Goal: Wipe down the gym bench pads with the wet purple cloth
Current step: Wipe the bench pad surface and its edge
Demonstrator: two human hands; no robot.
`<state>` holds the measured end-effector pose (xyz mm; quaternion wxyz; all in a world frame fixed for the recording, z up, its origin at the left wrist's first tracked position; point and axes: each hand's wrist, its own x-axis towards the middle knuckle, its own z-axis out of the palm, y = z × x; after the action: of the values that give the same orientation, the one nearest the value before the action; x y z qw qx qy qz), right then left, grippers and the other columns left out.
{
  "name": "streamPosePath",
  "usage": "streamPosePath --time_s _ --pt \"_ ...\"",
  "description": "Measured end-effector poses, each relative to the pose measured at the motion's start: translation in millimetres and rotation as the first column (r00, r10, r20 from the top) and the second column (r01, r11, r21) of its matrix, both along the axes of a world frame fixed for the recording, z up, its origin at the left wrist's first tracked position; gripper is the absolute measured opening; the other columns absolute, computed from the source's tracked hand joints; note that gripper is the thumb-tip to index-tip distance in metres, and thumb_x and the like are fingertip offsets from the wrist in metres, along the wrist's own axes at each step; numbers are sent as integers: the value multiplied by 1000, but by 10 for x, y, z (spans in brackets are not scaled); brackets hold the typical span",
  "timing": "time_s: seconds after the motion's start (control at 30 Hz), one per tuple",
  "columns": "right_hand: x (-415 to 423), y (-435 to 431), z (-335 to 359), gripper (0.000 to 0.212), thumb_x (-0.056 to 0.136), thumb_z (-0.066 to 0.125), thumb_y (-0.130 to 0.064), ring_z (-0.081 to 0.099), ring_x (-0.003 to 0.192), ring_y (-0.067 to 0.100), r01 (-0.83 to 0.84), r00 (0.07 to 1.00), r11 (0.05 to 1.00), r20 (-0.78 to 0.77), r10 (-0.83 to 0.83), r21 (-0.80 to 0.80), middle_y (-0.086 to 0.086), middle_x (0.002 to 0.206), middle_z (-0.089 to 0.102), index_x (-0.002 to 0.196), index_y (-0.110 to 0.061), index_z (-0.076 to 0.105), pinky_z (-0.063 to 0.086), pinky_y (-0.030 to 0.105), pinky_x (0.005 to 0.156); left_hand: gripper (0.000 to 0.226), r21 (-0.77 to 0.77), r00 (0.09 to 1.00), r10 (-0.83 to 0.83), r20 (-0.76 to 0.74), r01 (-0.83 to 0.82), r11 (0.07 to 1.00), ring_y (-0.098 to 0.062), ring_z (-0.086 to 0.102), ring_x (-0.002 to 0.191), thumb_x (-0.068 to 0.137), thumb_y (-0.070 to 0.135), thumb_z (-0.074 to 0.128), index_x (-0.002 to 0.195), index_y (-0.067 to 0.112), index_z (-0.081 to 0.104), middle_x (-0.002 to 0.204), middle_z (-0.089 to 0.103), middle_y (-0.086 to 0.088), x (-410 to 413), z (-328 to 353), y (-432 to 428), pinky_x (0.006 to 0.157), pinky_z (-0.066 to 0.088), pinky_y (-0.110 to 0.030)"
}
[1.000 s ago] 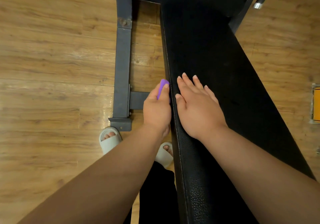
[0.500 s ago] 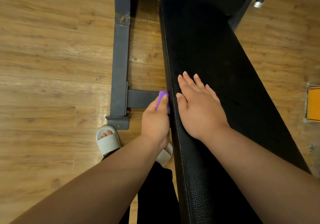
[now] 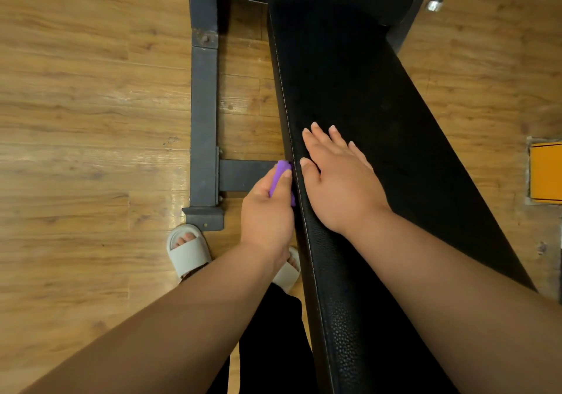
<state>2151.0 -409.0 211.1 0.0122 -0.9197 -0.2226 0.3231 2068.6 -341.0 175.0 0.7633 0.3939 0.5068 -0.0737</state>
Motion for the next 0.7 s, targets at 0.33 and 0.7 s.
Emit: streamPosePath --time_s 0.33,0.7 --pt "-91 -132 193 57 104 25 -42 -13 147 9 -52 989 998 -135 54 20 -10 162 -7 154 -27 2 -11 23 109 35 128 993 -109 52 102 987 -6 54 122 99 30 52 134 28 55 129 60 11 34 87 24 110 41 -34" --pt "-384 -221 335 54 104 16 -43 -12 148 11 -50 998 998 -37 48 -45 -10 162 -7 154 -30 1 -9 28 114 34 153 995 -98 30 92 984 -8 55 120 98 32 53 131 27 57 128 62 7 71 106 7 108 42 -35"
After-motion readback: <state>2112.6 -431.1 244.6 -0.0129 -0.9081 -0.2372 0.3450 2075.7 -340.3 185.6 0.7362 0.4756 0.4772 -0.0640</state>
